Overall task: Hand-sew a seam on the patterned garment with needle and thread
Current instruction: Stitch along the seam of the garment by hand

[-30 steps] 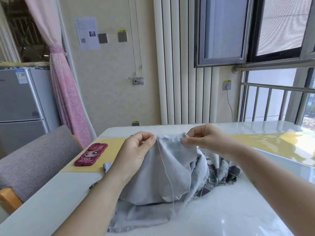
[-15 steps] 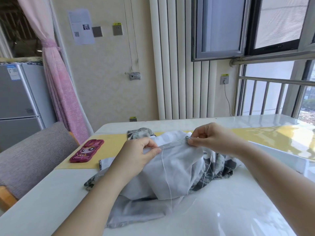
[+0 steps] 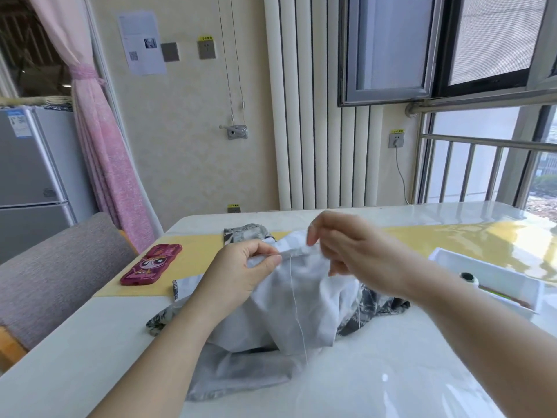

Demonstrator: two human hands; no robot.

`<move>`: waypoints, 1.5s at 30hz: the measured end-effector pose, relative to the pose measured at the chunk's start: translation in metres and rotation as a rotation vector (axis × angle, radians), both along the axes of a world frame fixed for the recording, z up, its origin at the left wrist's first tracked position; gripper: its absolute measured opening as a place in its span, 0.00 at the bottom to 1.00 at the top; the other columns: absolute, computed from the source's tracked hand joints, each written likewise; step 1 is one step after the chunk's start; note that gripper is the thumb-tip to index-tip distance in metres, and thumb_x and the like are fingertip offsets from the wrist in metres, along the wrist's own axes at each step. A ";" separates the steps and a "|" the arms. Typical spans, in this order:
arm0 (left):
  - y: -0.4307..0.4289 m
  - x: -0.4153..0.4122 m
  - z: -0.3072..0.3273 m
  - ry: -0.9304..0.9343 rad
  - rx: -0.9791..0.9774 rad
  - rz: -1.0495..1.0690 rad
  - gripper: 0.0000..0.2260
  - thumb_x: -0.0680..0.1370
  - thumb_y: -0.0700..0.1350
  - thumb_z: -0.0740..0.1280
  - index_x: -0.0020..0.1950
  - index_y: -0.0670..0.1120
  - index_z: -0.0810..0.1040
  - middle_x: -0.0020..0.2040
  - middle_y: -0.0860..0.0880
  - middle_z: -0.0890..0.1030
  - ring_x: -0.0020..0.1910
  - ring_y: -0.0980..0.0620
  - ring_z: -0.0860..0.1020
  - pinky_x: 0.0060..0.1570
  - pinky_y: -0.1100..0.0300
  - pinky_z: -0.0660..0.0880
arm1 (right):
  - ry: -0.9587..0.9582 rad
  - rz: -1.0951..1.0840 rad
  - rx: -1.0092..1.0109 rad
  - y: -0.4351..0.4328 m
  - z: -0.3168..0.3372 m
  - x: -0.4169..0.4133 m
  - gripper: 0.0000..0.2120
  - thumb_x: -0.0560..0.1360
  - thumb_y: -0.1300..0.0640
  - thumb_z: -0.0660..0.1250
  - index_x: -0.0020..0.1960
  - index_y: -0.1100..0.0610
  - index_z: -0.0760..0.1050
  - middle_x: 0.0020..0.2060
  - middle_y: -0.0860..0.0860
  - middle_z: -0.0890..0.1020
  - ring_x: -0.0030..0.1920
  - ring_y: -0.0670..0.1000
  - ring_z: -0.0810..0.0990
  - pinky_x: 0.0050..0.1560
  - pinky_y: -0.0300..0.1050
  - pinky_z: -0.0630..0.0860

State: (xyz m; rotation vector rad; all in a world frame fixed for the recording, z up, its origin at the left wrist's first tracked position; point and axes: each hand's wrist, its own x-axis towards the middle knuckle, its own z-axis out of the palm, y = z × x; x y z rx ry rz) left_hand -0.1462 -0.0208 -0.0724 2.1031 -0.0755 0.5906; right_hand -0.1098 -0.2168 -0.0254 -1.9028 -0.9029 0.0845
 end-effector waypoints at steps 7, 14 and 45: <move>-0.002 -0.003 -0.001 0.005 -0.004 -0.011 0.06 0.75 0.42 0.70 0.40 0.53 0.79 0.41 0.59 0.81 0.41 0.70 0.76 0.45 0.77 0.67 | -0.168 -0.125 -0.342 0.020 -0.024 -0.014 0.11 0.80 0.57 0.53 0.43 0.50 0.72 0.28 0.46 0.81 0.25 0.38 0.72 0.28 0.33 0.64; -0.001 0.000 -0.002 -0.003 -0.036 -0.015 0.08 0.75 0.42 0.70 0.39 0.54 0.79 0.38 0.61 0.82 0.41 0.70 0.76 0.46 0.75 0.68 | -0.137 -0.161 -0.438 0.019 -0.026 -0.015 0.11 0.78 0.56 0.53 0.42 0.50 0.71 0.30 0.47 0.83 0.25 0.37 0.72 0.31 0.38 0.71; -0.003 -0.001 -0.002 -0.011 -0.035 0.006 0.06 0.76 0.43 0.70 0.40 0.53 0.80 0.42 0.58 0.82 0.41 0.68 0.76 0.45 0.76 0.68 | -0.098 -0.191 -0.409 0.022 -0.024 -0.016 0.12 0.77 0.59 0.52 0.46 0.57 0.74 0.30 0.49 0.84 0.21 0.40 0.69 0.22 0.34 0.66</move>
